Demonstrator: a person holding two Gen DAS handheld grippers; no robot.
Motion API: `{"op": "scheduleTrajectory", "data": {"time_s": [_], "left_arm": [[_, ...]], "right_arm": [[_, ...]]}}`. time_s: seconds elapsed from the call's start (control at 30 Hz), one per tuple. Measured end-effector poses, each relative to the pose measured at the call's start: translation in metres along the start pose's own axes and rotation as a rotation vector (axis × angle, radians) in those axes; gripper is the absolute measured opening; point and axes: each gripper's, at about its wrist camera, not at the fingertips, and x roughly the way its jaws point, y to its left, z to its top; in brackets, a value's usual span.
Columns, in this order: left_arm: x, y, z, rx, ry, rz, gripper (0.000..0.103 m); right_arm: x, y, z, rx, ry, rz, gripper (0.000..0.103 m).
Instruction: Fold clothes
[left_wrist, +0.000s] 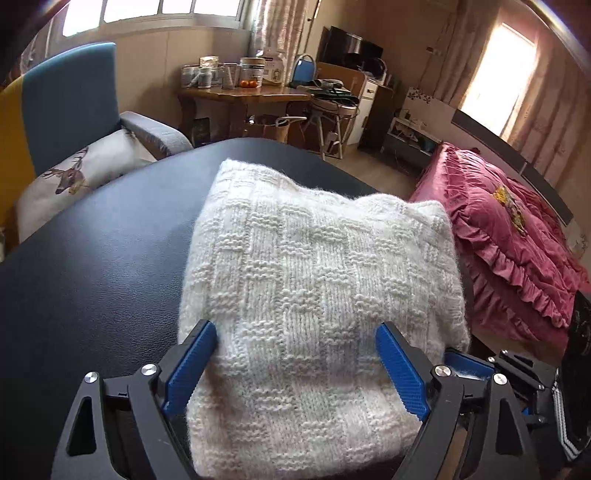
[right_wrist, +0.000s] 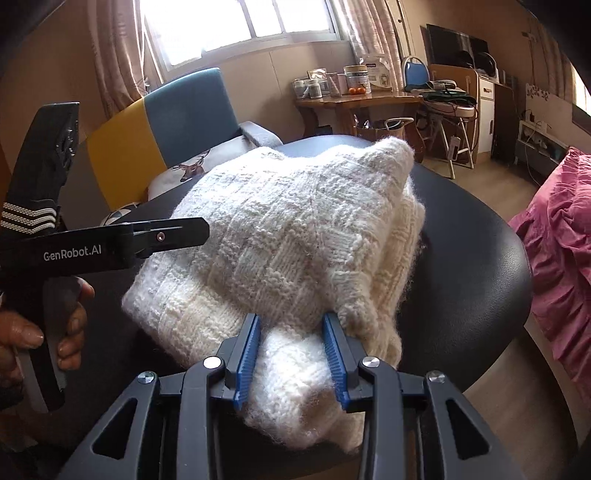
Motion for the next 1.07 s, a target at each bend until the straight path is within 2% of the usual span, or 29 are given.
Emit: {"op": "scheduleTrajectory", "data": {"time_s": [0.1,0.2,0.33,0.47,0.6,0.7,0.9,1.07], "left_arm": [[-0.018,-0.004,0.004,-0.001,-0.019,0.094,0.090],[-0.046,-0.007,0.008,0.002,-0.087,0.172,0.103],[-0.088,-0.009,0.009,0.009,-0.192,0.220,0.103],[-0.118,-0.012,0.003,0.007,-0.240,0.247,0.103],[-0.138,-0.003,-0.002,-0.078,-0.278,0.233,0.103],[-0.149,-0.003,0.000,-0.095,-0.292,0.322,0.103],[-0.152,0.000,0.003,-0.100,-0.295,0.330,0.103],[-0.146,-0.009,-0.005,-0.036,-0.310,0.355,0.102]], "right_arm": [[-0.019,0.013,0.013,-0.007,-0.053,-0.024,0.042],[-0.039,0.025,0.027,-0.005,-0.116,-0.057,0.043],[-0.045,0.036,0.042,0.021,-0.152,-0.128,0.043],[-0.038,0.043,0.052,0.042,-0.141,-0.120,0.043],[-0.029,0.054,0.052,-0.002,-0.112,-0.103,0.043],[-0.024,0.058,0.050,-0.030,-0.086,-0.090,0.043],[-0.016,0.055,0.044,-0.028,-0.051,-0.082,0.043],[-0.009,0.050,0.041,-0.020,-0.026,-0.087,0.043]]}}
